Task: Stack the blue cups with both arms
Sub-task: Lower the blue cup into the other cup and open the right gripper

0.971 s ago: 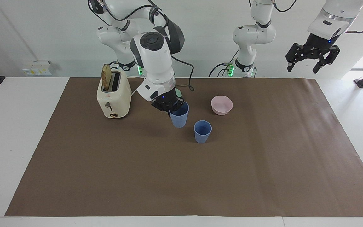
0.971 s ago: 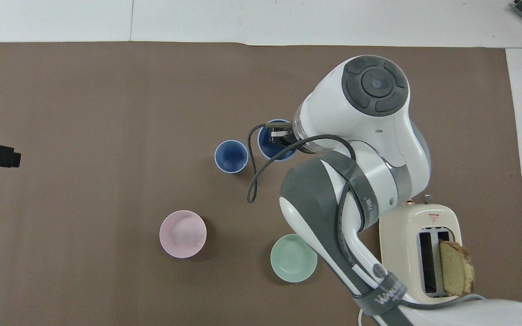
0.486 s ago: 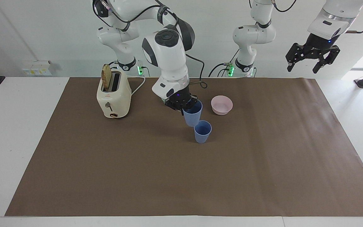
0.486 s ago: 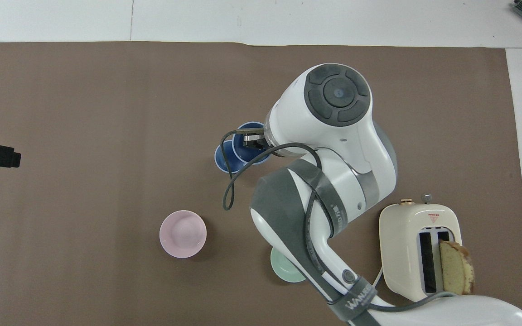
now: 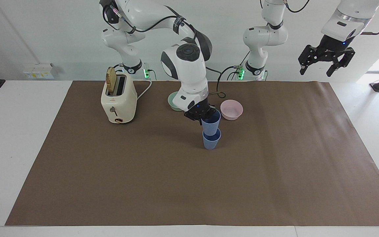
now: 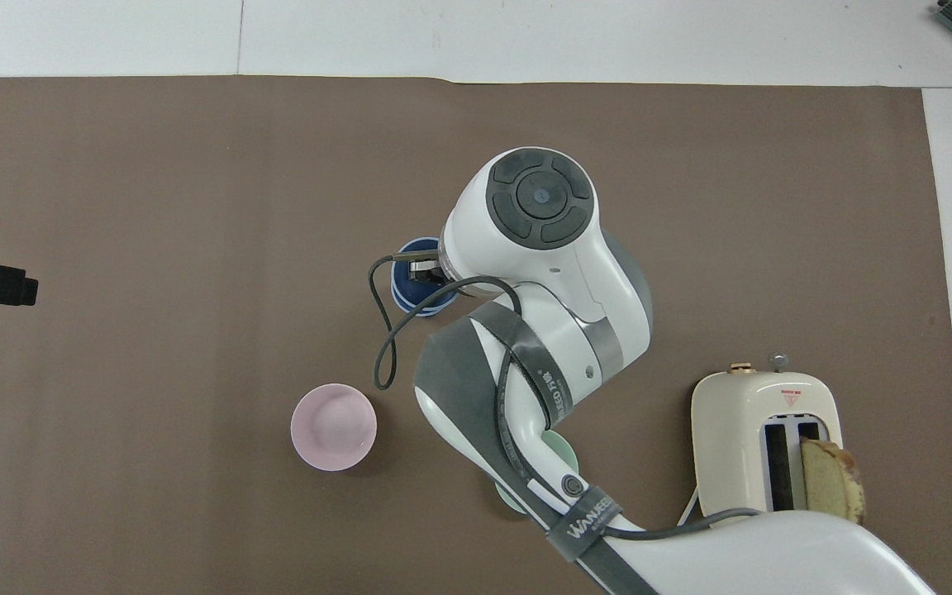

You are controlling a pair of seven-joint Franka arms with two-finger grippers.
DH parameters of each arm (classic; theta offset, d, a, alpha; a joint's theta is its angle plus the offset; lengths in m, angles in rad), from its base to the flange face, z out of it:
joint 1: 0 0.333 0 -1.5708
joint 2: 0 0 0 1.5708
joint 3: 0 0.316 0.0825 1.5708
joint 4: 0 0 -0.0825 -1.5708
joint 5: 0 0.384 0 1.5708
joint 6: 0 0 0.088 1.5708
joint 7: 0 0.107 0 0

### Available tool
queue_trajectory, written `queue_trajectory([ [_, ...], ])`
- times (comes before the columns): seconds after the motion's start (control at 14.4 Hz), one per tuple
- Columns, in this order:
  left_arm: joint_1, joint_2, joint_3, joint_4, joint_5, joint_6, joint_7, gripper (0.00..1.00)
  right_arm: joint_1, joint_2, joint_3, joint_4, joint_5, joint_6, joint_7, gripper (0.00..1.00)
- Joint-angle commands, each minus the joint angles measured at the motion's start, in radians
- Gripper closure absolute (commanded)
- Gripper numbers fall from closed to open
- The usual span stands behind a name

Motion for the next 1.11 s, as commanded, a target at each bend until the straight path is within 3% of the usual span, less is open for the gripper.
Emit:
queue_trajectory([
  [0.0, 0.012, -0.010, -0.007, -0.009, 0.000, -0.001, 0.004, 0.00, 0.002, 0.037, 0.005, 0.030, -0.017, 0.035, 0.027, 1.00],
  [1.04, 0.012, -0.010, -0.007, -0.009, 0.000, -0.001, 0.004, 0.00, 0.005, 0.091, 0.005, 0.019, -0.040, 0.054, 0.026, 1.00],
])
